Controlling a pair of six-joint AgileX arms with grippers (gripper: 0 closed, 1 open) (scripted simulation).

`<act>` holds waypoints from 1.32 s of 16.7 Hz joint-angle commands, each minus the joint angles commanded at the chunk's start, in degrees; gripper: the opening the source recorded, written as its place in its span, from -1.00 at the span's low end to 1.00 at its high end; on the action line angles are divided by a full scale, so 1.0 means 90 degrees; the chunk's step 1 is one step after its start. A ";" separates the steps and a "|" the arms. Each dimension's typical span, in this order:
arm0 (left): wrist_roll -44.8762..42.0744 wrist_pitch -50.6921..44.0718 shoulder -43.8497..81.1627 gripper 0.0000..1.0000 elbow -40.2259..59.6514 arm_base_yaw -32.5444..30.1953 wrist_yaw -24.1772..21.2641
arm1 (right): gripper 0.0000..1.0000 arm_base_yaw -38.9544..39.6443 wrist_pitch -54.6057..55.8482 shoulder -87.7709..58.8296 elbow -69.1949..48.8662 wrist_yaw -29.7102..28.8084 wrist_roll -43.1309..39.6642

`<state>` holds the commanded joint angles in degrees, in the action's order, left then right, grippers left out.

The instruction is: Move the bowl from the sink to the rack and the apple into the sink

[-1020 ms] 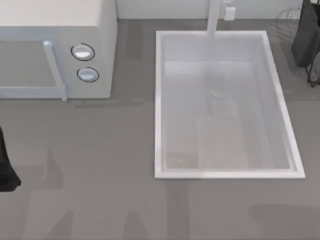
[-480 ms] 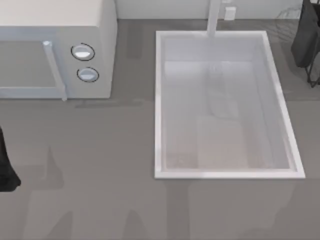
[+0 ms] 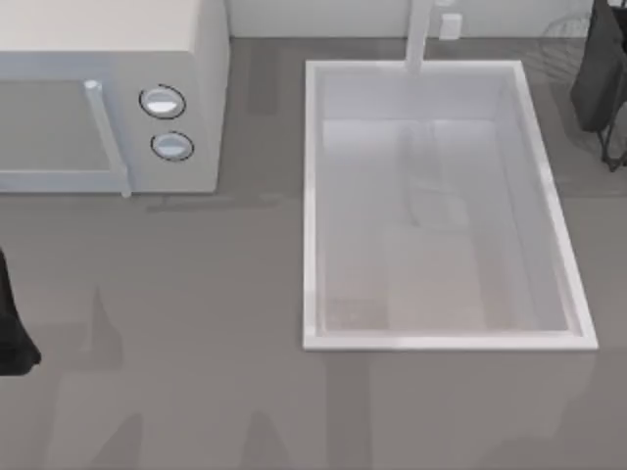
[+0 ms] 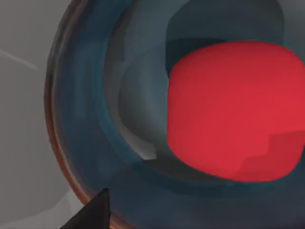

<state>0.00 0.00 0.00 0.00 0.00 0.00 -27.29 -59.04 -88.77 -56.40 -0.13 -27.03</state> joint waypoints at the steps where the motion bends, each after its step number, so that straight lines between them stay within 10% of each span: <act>1: 0.0000 0.0000 0.0000 1.00 0.0000 0.0000 0.0000 | 1.00 0.0005 0.0205 -0.0116 0.0142 -0.0004 -0.0003; 14: 0.0000 0.0000 0.0000 1.00 0.0000 0.0000 0.0000 | 1.00 -0.0012 0.2674 -0.1138 0.1378 0.0013 0.0039; 22: 0.0000 0.0000 0.0000 1.00 0.0000 0.0000 0.0000 | -0.21 -0.0012 0.2674 -0.1138 0.1378 0.0013 0.0039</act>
<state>0.00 0.00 0.00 0.00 0.00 0.00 -27.40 -34.98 -99.02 -44.00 -0.01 -26.69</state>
